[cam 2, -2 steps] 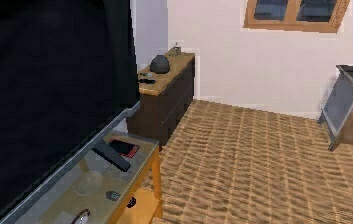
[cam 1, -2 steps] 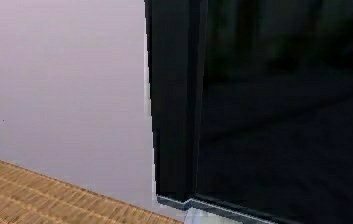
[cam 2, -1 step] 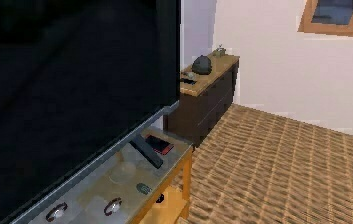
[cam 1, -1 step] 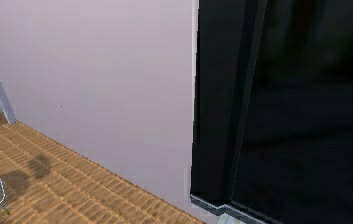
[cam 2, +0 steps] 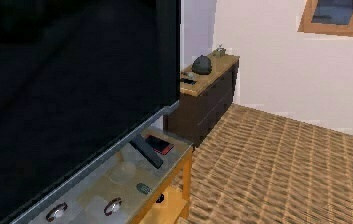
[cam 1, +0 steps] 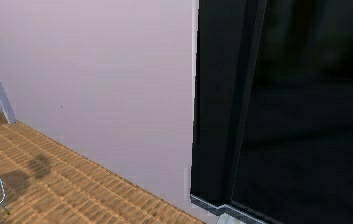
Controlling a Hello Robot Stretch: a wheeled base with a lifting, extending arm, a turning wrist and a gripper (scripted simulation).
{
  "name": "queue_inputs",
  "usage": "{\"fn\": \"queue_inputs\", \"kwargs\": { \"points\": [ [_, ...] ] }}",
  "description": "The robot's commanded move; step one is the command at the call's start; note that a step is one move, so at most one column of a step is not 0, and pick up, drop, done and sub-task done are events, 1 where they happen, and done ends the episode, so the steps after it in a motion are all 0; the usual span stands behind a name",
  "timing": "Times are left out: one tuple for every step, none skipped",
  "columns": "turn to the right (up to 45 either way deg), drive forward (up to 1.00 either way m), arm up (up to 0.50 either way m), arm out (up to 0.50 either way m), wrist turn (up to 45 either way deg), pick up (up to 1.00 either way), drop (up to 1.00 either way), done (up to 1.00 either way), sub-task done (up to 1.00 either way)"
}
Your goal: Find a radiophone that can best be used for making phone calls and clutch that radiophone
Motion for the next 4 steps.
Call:
{"fn": "queue_inputs", "kwargs": {
  "points": [
    [0.0,0.0,0.3,0.0,0.0,0.0,0.0,0.0,0.0],
    [0.0,0.0,0.0,0.46,0.0,0.0,0.0,0.0,0.0],
    [0.0,0.0,0.0,0.0,45.0,0.0,0.0,0.0,0.0],
    [0.0,0.0,0.0,0.0,45.0,0.0,0.0,0.0,0.0]
  ]
}}
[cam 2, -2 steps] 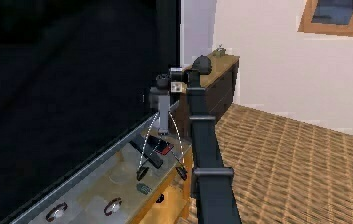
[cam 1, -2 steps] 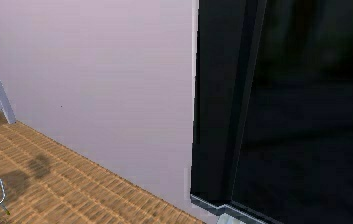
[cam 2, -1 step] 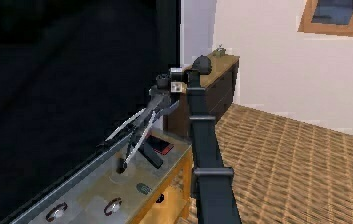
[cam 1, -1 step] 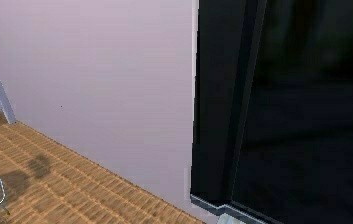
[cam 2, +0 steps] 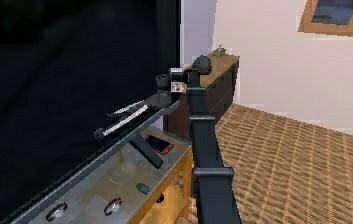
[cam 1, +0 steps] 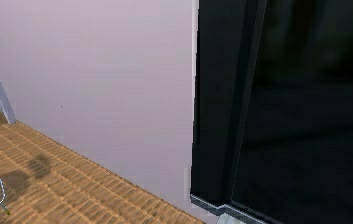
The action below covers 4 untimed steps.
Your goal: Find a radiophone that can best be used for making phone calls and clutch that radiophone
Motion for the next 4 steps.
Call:
{"fn": "queue_inputs", "kwargs": {
  "points": [
    [0.0,0.0,0.0,0.0,45.0,0.0,0.0,0.0,0.0],
    [0.0,0.0,0.0,0.0,39.0,0.0,0.0,0.0,0.0],
    [0.0,0.0,-0.3,0.0,0.0,0.0,0.0,0.0,0.0],
    [0.0,0.0,0.0,0.0,0.0,1.0,0.0,0.0,0.0]
  ]
}}
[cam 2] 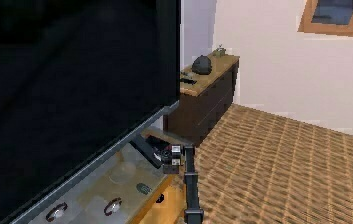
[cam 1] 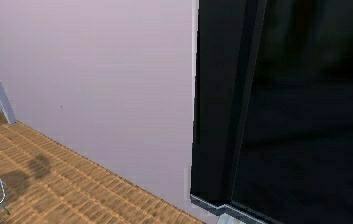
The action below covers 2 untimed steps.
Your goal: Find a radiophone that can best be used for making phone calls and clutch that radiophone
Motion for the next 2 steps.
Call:
{"fn": "queue_inputs", "kwargs": {
  "points": [
    [0.0,0.0,0.1,0.0,0.0,0.0,0.0,0.0,0.0],
    [0.0,0.0,0.0,0.0,0.0,0.0,0.0,1.0,0.0]
  ]
}}
